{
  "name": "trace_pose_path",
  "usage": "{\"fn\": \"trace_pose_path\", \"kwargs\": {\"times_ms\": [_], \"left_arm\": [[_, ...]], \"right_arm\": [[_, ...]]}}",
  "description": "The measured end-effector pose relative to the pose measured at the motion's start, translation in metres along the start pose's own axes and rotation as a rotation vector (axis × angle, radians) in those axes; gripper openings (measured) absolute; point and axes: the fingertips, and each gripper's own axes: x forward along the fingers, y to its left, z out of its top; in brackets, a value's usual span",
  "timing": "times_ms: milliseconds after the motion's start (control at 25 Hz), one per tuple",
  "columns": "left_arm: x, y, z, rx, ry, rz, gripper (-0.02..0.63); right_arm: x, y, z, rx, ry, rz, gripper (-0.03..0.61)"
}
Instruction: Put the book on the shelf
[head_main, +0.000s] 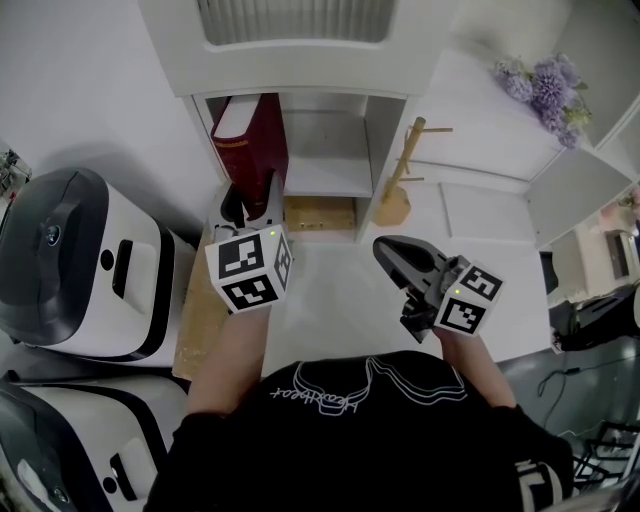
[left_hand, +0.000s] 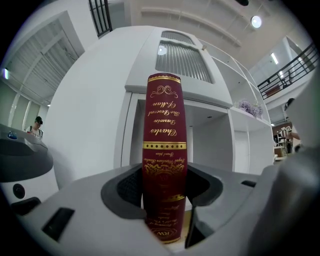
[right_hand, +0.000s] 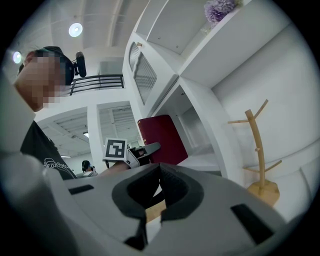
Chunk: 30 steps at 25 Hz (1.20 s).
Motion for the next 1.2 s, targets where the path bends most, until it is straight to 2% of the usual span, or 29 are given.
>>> {"fn": "trace_pose_path", "kwargs": {"times_ms": [440,1200], "left_arm": [[0.024,-0.001,-0.001,0.014,0.001,0.011,0.209],[0.068,0.0,0.0,0.008,0.011,0.039,0.209]], "right_arm": [[0.004,-0.009,0.001,-0.006,0.0,-0.017,0.006],[0.0,-0.025,-0.02,0.053,0.03,-0.038,0.006]]}}
